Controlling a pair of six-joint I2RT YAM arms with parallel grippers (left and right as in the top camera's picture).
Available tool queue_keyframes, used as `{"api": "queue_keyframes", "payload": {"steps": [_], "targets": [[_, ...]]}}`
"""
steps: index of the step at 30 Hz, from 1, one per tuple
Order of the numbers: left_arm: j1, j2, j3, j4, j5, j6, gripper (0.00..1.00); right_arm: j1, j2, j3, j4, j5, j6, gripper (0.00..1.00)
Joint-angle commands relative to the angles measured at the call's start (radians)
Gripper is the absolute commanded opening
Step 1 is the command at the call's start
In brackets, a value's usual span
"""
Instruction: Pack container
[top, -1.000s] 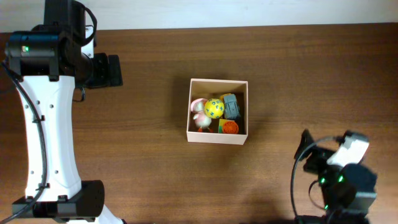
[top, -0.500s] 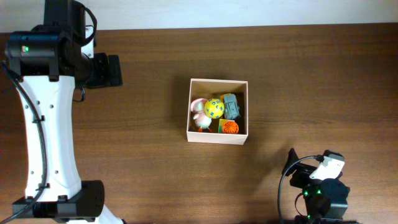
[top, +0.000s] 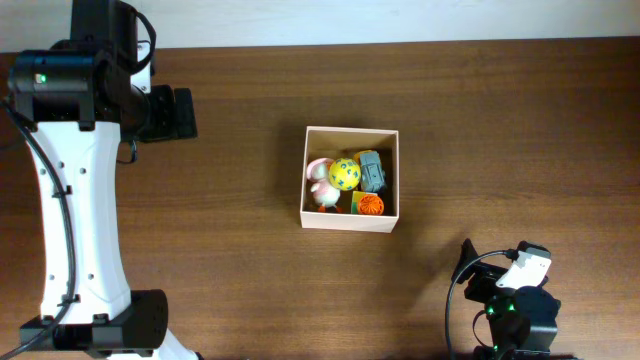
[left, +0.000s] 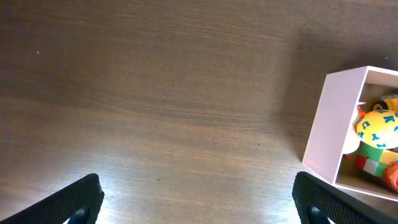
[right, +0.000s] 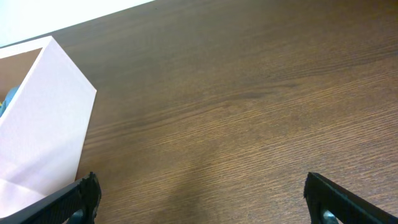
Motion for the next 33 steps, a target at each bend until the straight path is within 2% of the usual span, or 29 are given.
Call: {"api": "queue_keyframes", "payload": {"steps": [1,13,17,19,21,24,29,33], "targets": [[0.003,-0.002,0.005,-0.001,-0.008,-0.013,0.99,-0.008,-0.011,-0.008,0.003,-0.009,-0.008,0.99],[0.003,-0.003,-0.002,0.001,-0.008,-0.013,0.99,-0.008,-0.011,-0.008,0.003,-0.009,-0.008,0.99],[0.001,-0.084,-0.027,0.002,-0.026,-0.012,0.99,-0.008,-0.011,-0.008,0.003,-0.009,-0.008,0.99],[0.001,-0.145,-0.069,0.027,-0.088,-0.012,0.99,-0.008,-0.011,-0.008,0.003,-0.009,-0.008,0.99],[0.001,-0.224,-0.143,0.105,-0.105,-0.012,0.99,-0.008,-0.011,-0.008,0.003,-0.009,-0.008,0.99],[0.001,-0.369,-0.331,0.351,-0.091,0.013,0.99,-0.008,-0.011,-0.008,0.003,-0.009,-0.008,0.99],[0.001,-0.628,-0.738,0.786,0.113,0.304,0.99,-0.008,-0.011,-0.008,0.003,-0.009,-0.008,0.99],[0.001,-0.826,-1.026,0.982,0.137,0.334,0.99,-0.008,-0.011,-0.008,0.003,-0.009,-0.008,0.99]]}}
